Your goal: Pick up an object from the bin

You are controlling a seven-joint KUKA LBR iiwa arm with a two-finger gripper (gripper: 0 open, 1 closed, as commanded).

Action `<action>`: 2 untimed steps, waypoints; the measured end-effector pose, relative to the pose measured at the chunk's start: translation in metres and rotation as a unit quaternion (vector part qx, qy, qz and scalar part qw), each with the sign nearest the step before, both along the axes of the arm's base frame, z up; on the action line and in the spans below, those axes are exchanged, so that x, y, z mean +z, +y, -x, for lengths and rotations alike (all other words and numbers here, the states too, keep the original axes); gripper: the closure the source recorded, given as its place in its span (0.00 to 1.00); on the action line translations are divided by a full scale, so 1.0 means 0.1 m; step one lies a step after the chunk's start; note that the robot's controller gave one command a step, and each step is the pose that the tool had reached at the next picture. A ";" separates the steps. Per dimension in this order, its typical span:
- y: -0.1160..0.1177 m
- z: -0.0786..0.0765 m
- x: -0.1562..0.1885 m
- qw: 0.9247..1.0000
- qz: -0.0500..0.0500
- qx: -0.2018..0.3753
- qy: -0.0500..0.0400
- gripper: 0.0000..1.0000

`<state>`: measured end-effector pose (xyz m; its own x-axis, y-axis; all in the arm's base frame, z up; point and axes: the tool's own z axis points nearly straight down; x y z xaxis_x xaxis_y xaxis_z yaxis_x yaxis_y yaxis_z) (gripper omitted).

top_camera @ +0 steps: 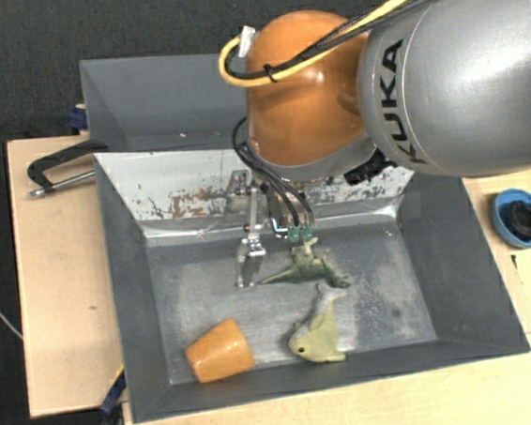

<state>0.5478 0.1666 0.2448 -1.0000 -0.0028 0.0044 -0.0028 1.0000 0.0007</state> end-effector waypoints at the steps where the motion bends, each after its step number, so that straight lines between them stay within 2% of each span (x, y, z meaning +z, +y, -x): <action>1: -0.84 0.08 -1.26 0.993 0.001 0.120 0.000 0.00; 2: -1.47 -0.26 -1.71 0.967 -0.001 0.256 -0.006 0.00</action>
Offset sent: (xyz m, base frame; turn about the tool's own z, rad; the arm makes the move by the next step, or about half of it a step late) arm -0.0075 -0.0821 -0.1234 -0.2429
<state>0.5737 0.0192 0.0737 -0.8680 -0.4965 -0.0072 -0.4965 0.8680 -0.0011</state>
